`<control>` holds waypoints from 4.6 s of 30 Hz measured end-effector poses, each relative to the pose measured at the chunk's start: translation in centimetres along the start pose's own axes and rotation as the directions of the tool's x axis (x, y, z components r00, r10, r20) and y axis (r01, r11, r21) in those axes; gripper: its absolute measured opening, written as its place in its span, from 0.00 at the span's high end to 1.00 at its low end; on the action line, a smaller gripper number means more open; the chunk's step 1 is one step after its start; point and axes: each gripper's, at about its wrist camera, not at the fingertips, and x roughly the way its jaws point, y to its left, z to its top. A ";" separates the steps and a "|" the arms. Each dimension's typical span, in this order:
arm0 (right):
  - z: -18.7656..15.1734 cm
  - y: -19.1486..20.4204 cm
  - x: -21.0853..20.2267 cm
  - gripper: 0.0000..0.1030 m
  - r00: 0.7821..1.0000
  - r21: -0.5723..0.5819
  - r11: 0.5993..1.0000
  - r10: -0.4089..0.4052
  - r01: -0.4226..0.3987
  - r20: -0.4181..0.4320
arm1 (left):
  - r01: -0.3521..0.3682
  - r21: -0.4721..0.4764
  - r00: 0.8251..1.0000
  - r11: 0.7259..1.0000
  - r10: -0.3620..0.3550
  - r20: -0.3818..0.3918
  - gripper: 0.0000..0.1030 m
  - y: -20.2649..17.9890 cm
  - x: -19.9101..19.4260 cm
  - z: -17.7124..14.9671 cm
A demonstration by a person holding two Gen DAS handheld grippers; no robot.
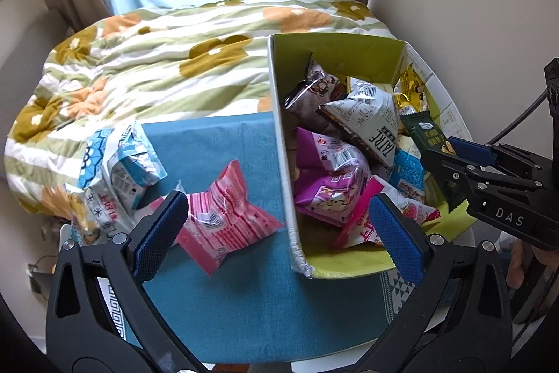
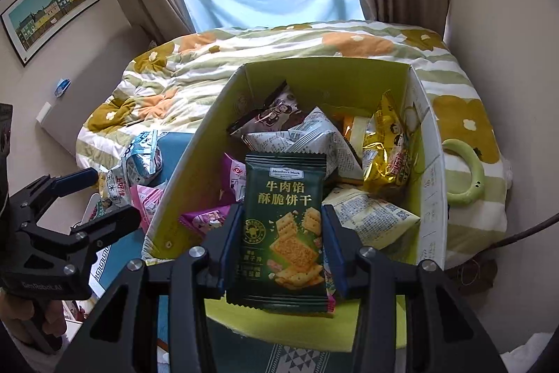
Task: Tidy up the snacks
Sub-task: 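Carry both packets over the box and open both tools to drop them in, then move both tools back over the remaining snacks on the table, then grasp the pink striped bag with the right tool while the left tool grasps the corn chip bag, then carry both bags over the box and open both tools to drop them in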
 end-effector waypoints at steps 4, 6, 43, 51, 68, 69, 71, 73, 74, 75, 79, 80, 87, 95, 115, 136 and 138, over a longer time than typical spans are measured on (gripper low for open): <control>-0.3 -0.2 0.1 0.15 1.000 0.022 1.000 -0.008 0.008 0.027 | 0.002 -0.004 1.000 1.000 -0.002 0.001 0.01 0.6 -0.4 -0.7; -0.7 -0.2 -0.7 0.00 0.998 0.019 1.000 0.000 -0.001 0.065 | 0.005 -0.006 1.000 1.000 -0.005 0.002 0.01 0.5 -0.5 -1.2; -1.6 16.0 -3.3 0.00 0.983 -0.036 0.999 0.005 0.002 0.186 | -0.063 -0.138 0.990 0.988 0.079 0.114 0.01 20.4 -9.2 -7.2; -2.5 21.0 1.5 0.00 0.986 0.158 0.985 -0.085 0.062 0.142 | -0.011 -0.004 0.998 1.000 0.011 0.059 0.01 27.4 -5.7 -5.9; -4.4 19.9 9.4 0.00 0.962 0.590 0.778 -0.274 0.216 0.009 | 0.098 0.512 0.987 0.853 -0.019 -0.158 0.01 27.2 7.1 -5.3; -4.5 19.6 9.8 0.00 0.962 0.610 0.763 -0.275 0.214 0.006 | 0.107 0.528 0.986 0.842 -0.020 -0.168 0.01 27.1 7.6 -5.4; -4.8 19.2 10.5 0.00 0.962 0.647 0.734 -0.273 0.203 0.008 | 0.108 0.562 0.984 0.820 -0.007 -0.179 0.01 26.9 8.8 -5.9; -5.0 18.9 11.0 0.00 0.960 0.673 0.711 -0.279 0.202 0.007 | 0.101 0.590 0.983 0.801 0.011 -0.182 0.01 26.8 9.9 -6.2; -5.1 18.8 11.2 0.00 0.960 0.682 0.702 -0.281 0.202 0.005 | 0.101 0.599 0.982 0.795 0.015 -0.186 0.01 26.8 10.4 -6.4; -5.2 18.6 11.4 0.00 0.959 0.691 0.694 -0.284 0.203 0.004 | 0.095 0.606 0.982 0.790 0.024 -0.186 0.01 26.8 10.8 -6.4; -5.9 18.0 12.5 0.00 0.962 0.738 0.647 -0.272 0.192 -0.013 | 0.072 0.643 0.984 0.763 0.051 -0.171 0.01 26.6 12.0 -6.4; -6.2 17.8 12.7 0.00 0.964 0.751 0.634 -0.265 0.184 -0.013 | 0.072 0.650 0.984 0.757 0.053 -0.170 0.01 26.6 12.3 -6.3; -6.8 17.5 13.6 0.00 0.964 0.781 0.599 -0.264 0.174 -0.013 | 0.070 0.698 0.985 0.713 0.062 -0.163 0.01 26.4 13.2 -5.9; -7.3 16.7 13.6 0.00 0.964 0.820 0.551 -0.267 0.158 -0.005 | 0.052 0.774 0.989 0.631 0.074 -0.127 0.11 25.9 13.2 -6.3; -7.9 16.5 14.5 0.00 0.961 0.856 0.495 -0.278 0.151 -0.009 | 0.040 0.848 0.995 0.528 0.059 -0.084 0.45 25.5 11.4 -7.2; -5.9 18.3 12.8 0.48 0.970 0.749 0.653 -0.236 0.113 0.060 | -0.001 0.760 0.997 0.649 0.064 -0.053 0.46 25.8 7.8 -6.1; -5.6 18.6 11.7 0.48 0.971 0.735 0.671 -0.224 0.097 0.077 | -0.011 0.743 0.997 0.670 0.061 -0.040 0.46 25.7 6.7 -5.6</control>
